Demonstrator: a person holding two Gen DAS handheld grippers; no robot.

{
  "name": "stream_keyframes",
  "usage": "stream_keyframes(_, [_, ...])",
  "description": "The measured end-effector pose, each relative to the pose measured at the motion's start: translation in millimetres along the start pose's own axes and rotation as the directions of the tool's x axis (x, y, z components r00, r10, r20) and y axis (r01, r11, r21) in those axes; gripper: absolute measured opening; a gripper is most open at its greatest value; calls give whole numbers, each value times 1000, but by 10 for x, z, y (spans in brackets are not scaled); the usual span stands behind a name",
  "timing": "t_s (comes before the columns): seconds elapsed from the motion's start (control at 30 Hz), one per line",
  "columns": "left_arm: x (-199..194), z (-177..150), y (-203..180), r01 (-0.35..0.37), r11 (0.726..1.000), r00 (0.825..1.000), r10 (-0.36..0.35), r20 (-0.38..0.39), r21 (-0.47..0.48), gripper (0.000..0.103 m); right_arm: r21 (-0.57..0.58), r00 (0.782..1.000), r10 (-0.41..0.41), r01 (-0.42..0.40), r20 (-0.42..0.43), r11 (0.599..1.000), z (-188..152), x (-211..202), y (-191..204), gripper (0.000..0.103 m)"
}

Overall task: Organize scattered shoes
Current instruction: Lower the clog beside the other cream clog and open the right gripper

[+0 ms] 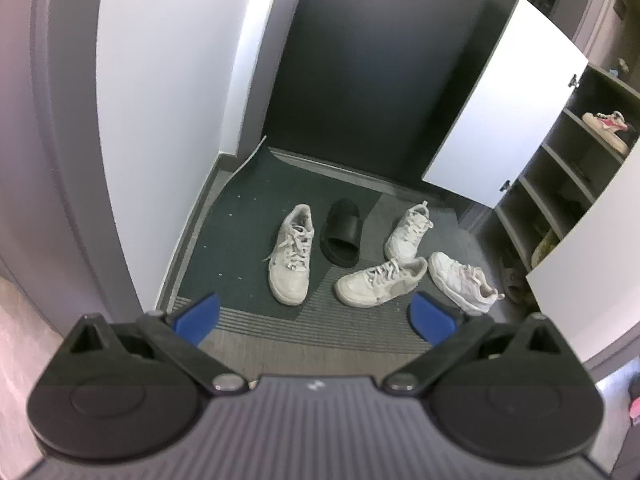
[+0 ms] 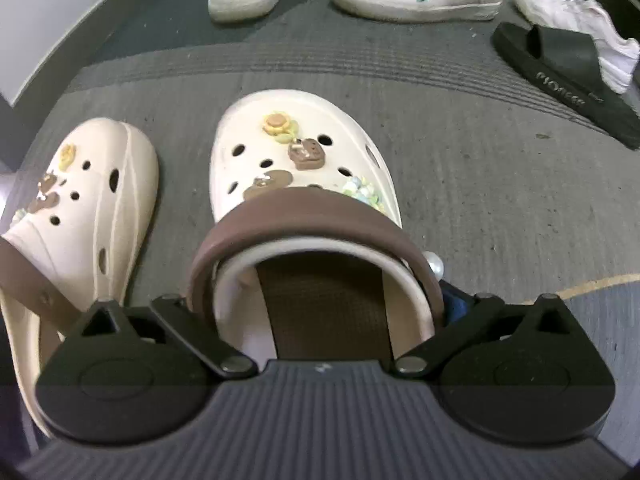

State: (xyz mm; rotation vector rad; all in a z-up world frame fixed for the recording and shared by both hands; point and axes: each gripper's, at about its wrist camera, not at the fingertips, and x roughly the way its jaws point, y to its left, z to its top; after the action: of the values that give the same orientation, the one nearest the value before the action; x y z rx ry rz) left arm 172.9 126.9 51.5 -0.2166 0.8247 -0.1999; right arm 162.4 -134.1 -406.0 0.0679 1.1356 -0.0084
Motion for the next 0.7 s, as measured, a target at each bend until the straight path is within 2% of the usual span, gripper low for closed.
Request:
stream_keyframes(0.13, [-4,3,6,1,1000,1000,-1,4,-1,103,54,998,56,-57,23,997,-18,-59,90,100])
stream_keyframes(0.23, [7,10,-8,5,1000,1000,-5,2,-2,103,26,996,91,-92,9,995,-14,-51,314,100])
stream_keyframes(0.47, [-4,10,-98,35,999,999,-35,5,1,103,71,996,93,-94,13,993,-50,-97,366,101])
stream_keyframes(0.57, [-29,15,-181,44,999,999,-45,23,16,103,51,985,138,-144,100,988,-144,-337,295,103])
stream_keyframes(0.7, [-48,-6,-288,75,997,997,-76,19,30,103,72,968,116,-135,222,988,-275,-732,361,103])
